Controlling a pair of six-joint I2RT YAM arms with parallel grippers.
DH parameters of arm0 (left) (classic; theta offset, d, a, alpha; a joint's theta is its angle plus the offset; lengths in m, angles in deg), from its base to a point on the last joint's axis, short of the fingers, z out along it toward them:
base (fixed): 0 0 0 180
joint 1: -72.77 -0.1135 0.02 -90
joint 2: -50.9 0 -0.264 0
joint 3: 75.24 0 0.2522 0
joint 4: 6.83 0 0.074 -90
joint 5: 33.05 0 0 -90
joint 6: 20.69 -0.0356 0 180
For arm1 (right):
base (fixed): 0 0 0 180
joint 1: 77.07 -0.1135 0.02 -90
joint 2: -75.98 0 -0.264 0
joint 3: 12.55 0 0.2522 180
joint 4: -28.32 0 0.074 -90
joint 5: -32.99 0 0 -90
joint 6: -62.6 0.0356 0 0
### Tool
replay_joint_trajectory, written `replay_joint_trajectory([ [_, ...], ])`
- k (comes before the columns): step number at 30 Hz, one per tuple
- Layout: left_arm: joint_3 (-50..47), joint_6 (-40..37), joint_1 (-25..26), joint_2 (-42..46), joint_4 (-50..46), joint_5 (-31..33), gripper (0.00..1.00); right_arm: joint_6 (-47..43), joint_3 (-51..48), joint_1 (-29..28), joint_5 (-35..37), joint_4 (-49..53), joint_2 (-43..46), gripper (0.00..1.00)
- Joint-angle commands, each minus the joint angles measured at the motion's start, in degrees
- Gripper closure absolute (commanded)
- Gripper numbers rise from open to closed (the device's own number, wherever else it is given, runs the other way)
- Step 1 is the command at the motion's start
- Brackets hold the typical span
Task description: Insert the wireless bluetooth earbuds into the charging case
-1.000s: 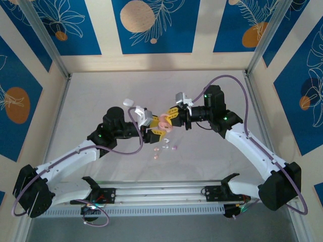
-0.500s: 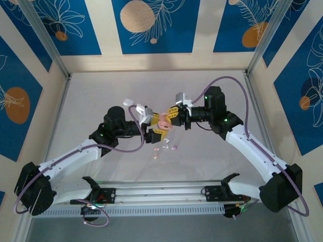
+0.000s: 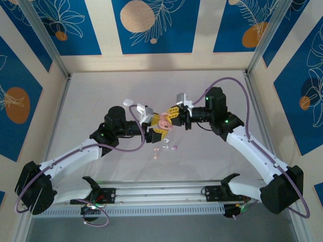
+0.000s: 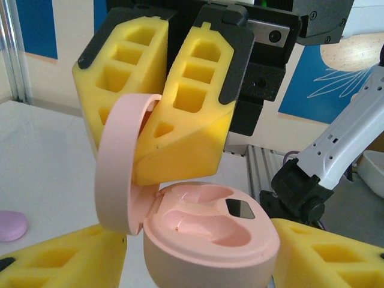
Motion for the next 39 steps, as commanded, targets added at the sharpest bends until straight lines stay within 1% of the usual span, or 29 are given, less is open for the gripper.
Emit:
replay_joint_trajectory([
  [1, 0.5, 0.9, 0.2, 0.5, 2.9, -1.5, 0.37, -1.3, -1.0, -0.6, 0.7, -0.6, 1.3, 0.85],
  [5, 0.5, 1.0, 0.2, 0.5, 2.7, -1.2, 0.42, -1.4, -1.1, -0.6, 0.7, -0.6, 1.4, 0.85],
  [8, 0.5, 1.3, 0.2, 0.5, 2.9, -1.0, 0.43, -2.0, -1.3, -0.7, 0.8, -0.6, 1.6, 0.85],
  [13, 0.6, 0.9, 0.2, 0.5, 2.2, -1.0, 0.50, -1.9, -1.5, -0.8, 0.9, -0.8, 1.9, 0.85],
  [14, 0.6, 0.6, 0.1, 0.5, 2.0, -1.0, 0.50, -1.6, -1.5, -0.8, 1.0, -0.8, 1.9, 0.85],
  [17, 0.6, 0.1, 0.2, 0.5, 1.8, -1.8, 0.42, -1.2, -1.5, -0.7, 1.1, -0.9, 1.9, 0.85],
  [18, 0.6, 0.1, 0.1, 0.5, 1.8, -1.9, 0.42, -1.0, -1.5, -0.7, 1.2, -1.0, 1.9, 0.85],
  [25, 0.9, 0.1, 0.2, 0.3, 1.9, -1.9, 0.43, -0.4, -1.4, -0.6, 1.2, -1.0, 1.8, 0.85],
  [39, 1.0, -0.2, 0.2, 0.1, 1.8, -2.4, 0.42, 1.1, -1.1, -0.6, 1.4, -1.1, 1.3, 0.84],
])
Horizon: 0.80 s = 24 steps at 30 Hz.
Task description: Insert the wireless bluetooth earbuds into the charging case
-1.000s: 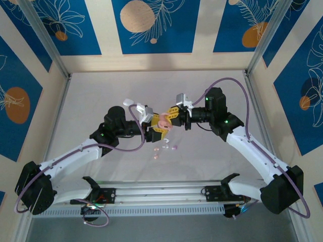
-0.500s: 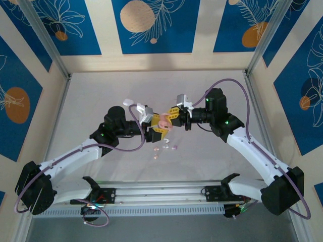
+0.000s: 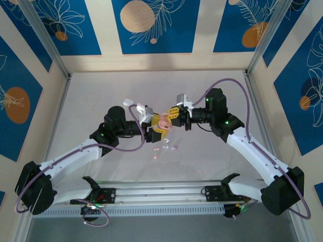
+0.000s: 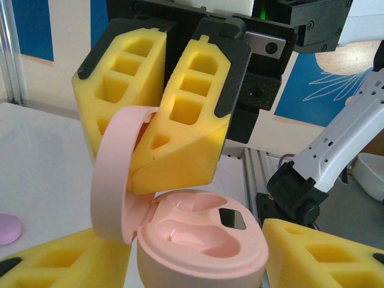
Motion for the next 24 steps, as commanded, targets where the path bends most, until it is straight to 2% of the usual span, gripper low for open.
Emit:
replay_joint_trajectory([
  [1, 1.0, -1.1, 0.2, 0.1, 1.2, -1.7, 0.44, 0.8, -0.2, -0.1, 0.0, -0.6, 0.5, 0.85],
  [11, 1.5, -1.4, 0.2, -0.2, -0.2, -1.3, 0.62, 1.0, 0.2, -0.1, 0.3, -0.3, 0.5, 0.83],
  [15, 1.5, -1.5, 0.2, 0.1, -0.3, -0.7, 0.65, 1.5, 0.3, -0.1, 0.7, -0.3, 0.5, 0.79],
  [20, -0.1, -1.1, 0.2, 1.1, 0.7, 2.1, 0.68, 5.5, 1.0, 0.3, 4.0, -0.2, 1.7, 0.65],
  [24, -3.2, -1.0, 0.2, 3.2, 2.9, 6.0, 0.69, 13.9, 2.2, 1.8, 8.3, 1.4, 4.0, 0.53],
])
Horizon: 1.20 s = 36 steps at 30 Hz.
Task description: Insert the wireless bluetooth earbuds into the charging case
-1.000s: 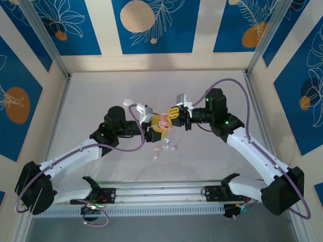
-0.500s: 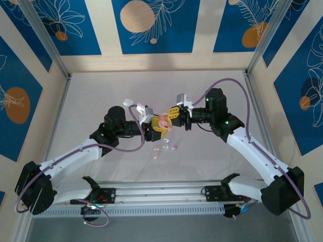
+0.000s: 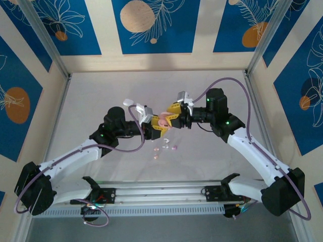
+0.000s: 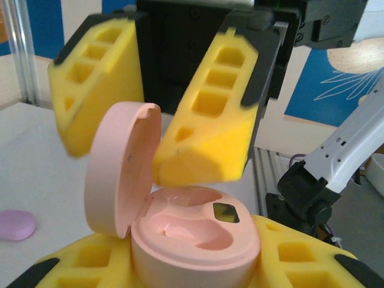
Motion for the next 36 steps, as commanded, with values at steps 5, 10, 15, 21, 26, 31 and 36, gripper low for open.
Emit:
replay_joint_trajectory([
  [5, -6.3, -1.4, 0.2, 6.7, 3.4, 12.1, 0.70, 23.1, 5.8, 5.4, 9.2, 11.2, 5.2, 0.42],
  [10, -9.2, -3.6, 0.2, 12.6, 2.9, 19.4, 0.71, 31.1, 7.8, 7.6, 13.3, 26.2, 0.5, 0.53],
  [15, -10.6, -5.1, 0.2, 19.2, 0.4, 24.3, 0.71, 41.2, 4.5, 5.9, 11.0, 29.7, -7.3, 0.69],
  [21, -10.6, -6.5, 0.2, 25.7, -4.1, 26.6, 0.71, 48.6, 1.5, -4.5, 16.4, 26.9, -15.4, 0.70],
  [26, -10.2, -7.9, 0.2, 29.9, -7.9, 27.5, 0.71, 41.7, 7.6, -10.3, 19.0, 29.4, -27.2, 0.69],
  [31, -10.2, -8.5, 0.2, 32.6, -11.1, 28.0, 0.71, 32.2, 16.3, -13.5, 20.5, 35.5, -37.9, 0.67],
  [36, -10.6, -8.2, 0.2, 33.8, -11.0, 28.6, 0.71, 26.3, 22.3, -15.4, 20.8, 38.6, -44.7, 0.63],
])
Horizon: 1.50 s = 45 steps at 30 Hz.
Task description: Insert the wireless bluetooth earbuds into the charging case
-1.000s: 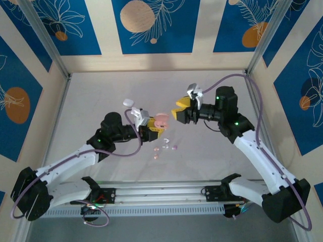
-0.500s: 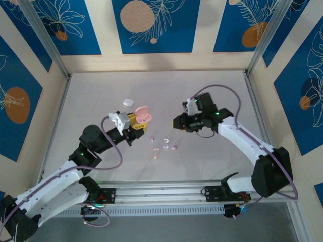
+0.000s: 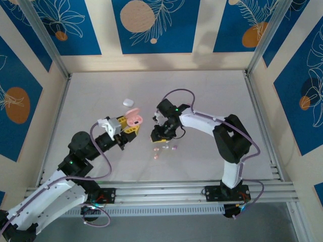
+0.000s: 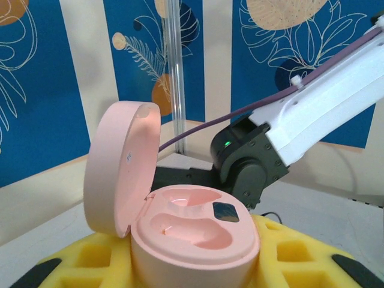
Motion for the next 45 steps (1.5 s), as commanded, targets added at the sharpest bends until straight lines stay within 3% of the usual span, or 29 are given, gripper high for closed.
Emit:
replay_joint_trajectory([
  [1, -0.1, -0.8, 0.2, 0.6, -0.4, 1.0, 0.71, -6.7, 3.6, -1.1, -0.3, 5.4, -2.9, 0.63],
  [9, 0.3, 0.0, 0.2, -1.2, 0.5, 0.0, 0.71, -8.5, 4.6, -1.5, -1.8, 5.4, -7.2, 0.59],
  [34, 0.6, 1.0, 0.2, -3.3, 2.2, -0.8, 0.71, -10.5, 4.6, -0.9, -0.8, 3.8, -9.5, 0.59],
  [45, 0.7, 1.2, 0.2, -3.8, 2.4, -1.0, 0.71, -10.6, 2.3, -1.3, -2.3, 4.1, -7.9, 0.65],
])
